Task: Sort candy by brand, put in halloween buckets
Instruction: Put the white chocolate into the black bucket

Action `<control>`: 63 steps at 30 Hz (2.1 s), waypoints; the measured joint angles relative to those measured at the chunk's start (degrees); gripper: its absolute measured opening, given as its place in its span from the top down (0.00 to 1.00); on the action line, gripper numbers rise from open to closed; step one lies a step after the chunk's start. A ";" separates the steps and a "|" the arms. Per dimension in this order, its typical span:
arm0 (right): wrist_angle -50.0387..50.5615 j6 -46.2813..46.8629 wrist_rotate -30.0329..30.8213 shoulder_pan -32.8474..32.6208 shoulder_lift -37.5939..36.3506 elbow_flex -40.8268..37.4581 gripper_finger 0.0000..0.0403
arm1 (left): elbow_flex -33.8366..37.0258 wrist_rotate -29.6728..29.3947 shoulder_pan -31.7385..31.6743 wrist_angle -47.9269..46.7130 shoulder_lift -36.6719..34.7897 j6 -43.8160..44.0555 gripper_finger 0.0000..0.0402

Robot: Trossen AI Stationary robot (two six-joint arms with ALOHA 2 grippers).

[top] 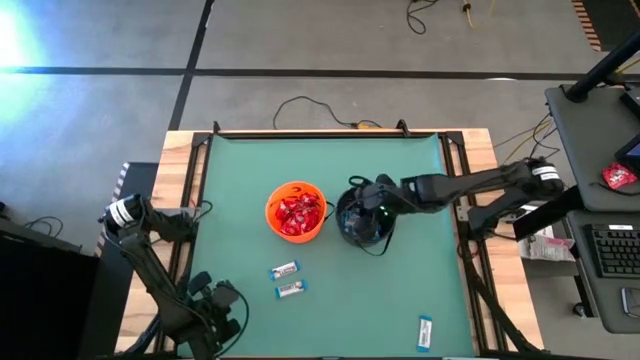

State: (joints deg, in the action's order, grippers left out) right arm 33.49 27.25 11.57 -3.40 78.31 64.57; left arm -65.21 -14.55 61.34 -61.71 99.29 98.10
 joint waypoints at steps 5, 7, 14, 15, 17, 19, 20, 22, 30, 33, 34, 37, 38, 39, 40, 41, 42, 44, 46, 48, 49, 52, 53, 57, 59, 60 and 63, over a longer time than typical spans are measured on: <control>0.37 1.31 4.51 -12.68 -3.07 4.65 0.76 | 0.00 -4.73 0.00 2.57 0.00 -0.95 1.00; 1.97 7.75 7.97 -19.29 -3.15 5.42 0.74 | 0.03 -6.89 -0.04 2.73 -0.01 -0.94 1.00; 0.89 49.18 4.74 -36.18 3.98 5.88 0.62 | 0.47 -6.91 -0.02 3.67 -0.02 -0.74 1.00; 0.98 54.40 2.98 -37.72 5.40 6.29 0.60 | 0.42 -6.74 -0.01 3.80 -0.02 -1.09 1.00; 1.45 64.41 -0.98 -40.14 8.10 7.27 0.56 | 0.42 -5.93 0.00 4.25 -0.04 -1.48 1.00; 2.97 72.86 -6.42 -41.72 10.75 8.23 0.52 | 0.42 -5.62 0.00 4.19 -0.04 -1.55 1.00; 3.55 76.03 -9.34 -42.39 11.99 8.62 0.50 | 0.42 -5.62 0.00 4.17 -0.04 -1.55 1.00; 3.38 80.42 -14.52 -43.81 14.57 9.12 0.46 | 0.43 -5.61 0.00 4.15 -0.04 -1.57 1.00; 3.53 85.70 -33.83 -47.27 25.60 9.18 0.38 | 0.48 -5.81 0.00 4.17 -0.04 -2.03 1.00; 3.53 86.85 -35.10 -47.34 28.49 9.18 0.38 | 0.48 -5.90 0.00 4.15 -0.04 -2.03 1.00; 3.61 86.96 -35.45 -47.34 28.93 9.16 0.38 | 0.48 -5.90 0.00 4.15 -0.04 -2.03 1.00; 4.03 86.92 -35.47 -46.98 29.40 9.12 0.38 | 0.48 -5.90 0.02 4.17 -0.04 -2.16 1.00; 4.49 86.61 -35.47 -46.95 29.32 8.98 0.38 | 0.50 -5.92 0.02 4.21 -0.04 -2.70 1.00; 5.33 86.10 -35.58 -46.94 29.25 8.83 0.38 | 0.50 -5.92 0.02 4.18 -0.04 -3.21 1.00; 5.99 85.81 -35.64 -46.86 29.17 8.61 0.37 | 0.50 -5.92 0.02 4.15 -0.04 -3.58 1.00; 6.38 85.71 -35.65 -46.81 29.08 8.39 0.36 | 0.51 -5.94 0.02 4.12 -0.04 -4.03 1.00; 6.73 85.65 -35.76 -46.79 28.95 8.05 0.36 | 0.52 -5.94 0.02 4.05 -0.04 -4.48 1.00; 6.84 85.44 -36.21 -46.56 28.84 7.16 0.34 | 0.52 -5.93 0.02 4.09 -0.04 -4.85 1.00; 6.20 85.09 -36.07 -46.31 28.84 6.21 0.32 | 0.52 -5.92 0.02 4.11 -0.04 -4.55 1.00; 6.51 82.90 -35.30 -45.66 28.84 5.13 0.31 | 0.52 -5.94 0.02 4.13 -0.04 -3.90 1.00; 6.31 81.71 -34.94 -45.16 28.77 4.61 0.30 | 0.52 -5.97 0.02 4.11 -0.04 -3.49 1.00; 6.26 77.56 -34.87 -42.31 28.56 3.07 0.30 | 0.52 -6.55 0.02 4.10 -0.04 -3.30 1.00; 6.28 75.48 -35.19 -41.05 28.56 2.90 0.31 | 0.52 -6.56 0.02 4.04 -0.04 -3.45 1.00; 7.18 68.98 -33.61 -36.41 28.49 3.35 0.34 | 0.52 -6.58 0.02 3.96 -0.04 -3.30 1.00; 7.30 66.08 -31.52 -34.76 28.47 4.21 0.36 | 0.52 -6.58 0.02 3.98 -0.04 -2.76 1.00; 7.14 64.87 -30.44 -33.95 28.47 4.67 0.37 | 0.52 -6.58 0.02 4.08 -0.04 -2.35 1.00; 6.40 61.07 -27.39 -31.54 28.53 6.02 0.39 | 0.52 -6.58 0.02 4.65 -0.04 -1.41 1.00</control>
State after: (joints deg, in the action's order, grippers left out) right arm 39.89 88.32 -15.82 -34.94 106.84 70.59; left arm -64.69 -21.12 61.36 -57.06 99.24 96.70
